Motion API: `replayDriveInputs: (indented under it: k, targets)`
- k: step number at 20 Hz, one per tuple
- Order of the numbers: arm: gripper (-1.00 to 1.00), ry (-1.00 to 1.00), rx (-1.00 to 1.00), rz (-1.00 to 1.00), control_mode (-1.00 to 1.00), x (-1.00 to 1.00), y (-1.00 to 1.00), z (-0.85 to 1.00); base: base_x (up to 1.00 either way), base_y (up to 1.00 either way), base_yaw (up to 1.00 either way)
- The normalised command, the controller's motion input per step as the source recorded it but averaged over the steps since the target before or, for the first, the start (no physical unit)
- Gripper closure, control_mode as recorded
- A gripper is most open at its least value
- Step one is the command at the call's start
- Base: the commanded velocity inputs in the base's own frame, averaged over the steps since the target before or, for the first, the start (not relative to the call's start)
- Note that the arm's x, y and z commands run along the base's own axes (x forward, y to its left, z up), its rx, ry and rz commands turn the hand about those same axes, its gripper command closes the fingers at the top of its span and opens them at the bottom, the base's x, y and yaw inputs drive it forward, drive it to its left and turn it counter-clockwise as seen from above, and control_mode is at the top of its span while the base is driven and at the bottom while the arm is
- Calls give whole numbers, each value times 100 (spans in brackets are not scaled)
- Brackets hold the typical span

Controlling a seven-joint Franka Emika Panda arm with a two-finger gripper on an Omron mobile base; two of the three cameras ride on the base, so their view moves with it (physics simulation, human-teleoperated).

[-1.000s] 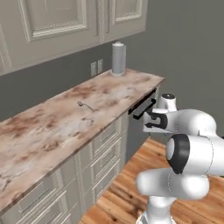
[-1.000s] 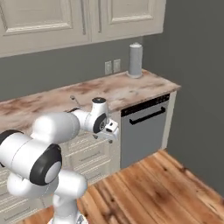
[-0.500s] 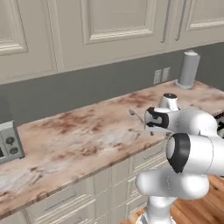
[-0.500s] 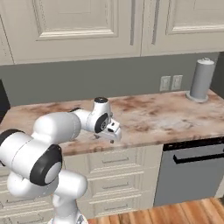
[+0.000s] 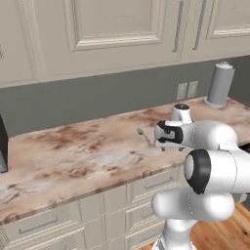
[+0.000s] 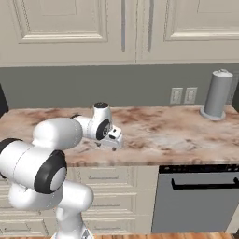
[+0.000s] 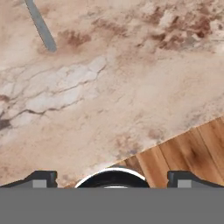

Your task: Organize the utensils by type. Pick up the wooden spoons from the counter and place them in the open cabinet. Then pick up the metallic utensils from the counter and place them in the open drawer.

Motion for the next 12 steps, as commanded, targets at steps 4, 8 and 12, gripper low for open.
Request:
replayDriveInputs:
  k: [4,8,12]
  targets:
    - [-100,0,0,0,100,0,0,0,38,-53,35]
    - [-100,0,0,0,100,0,0,0,45,-48,34]
    - [-100,0,0,0,100,0,0,0,56,-25,15]
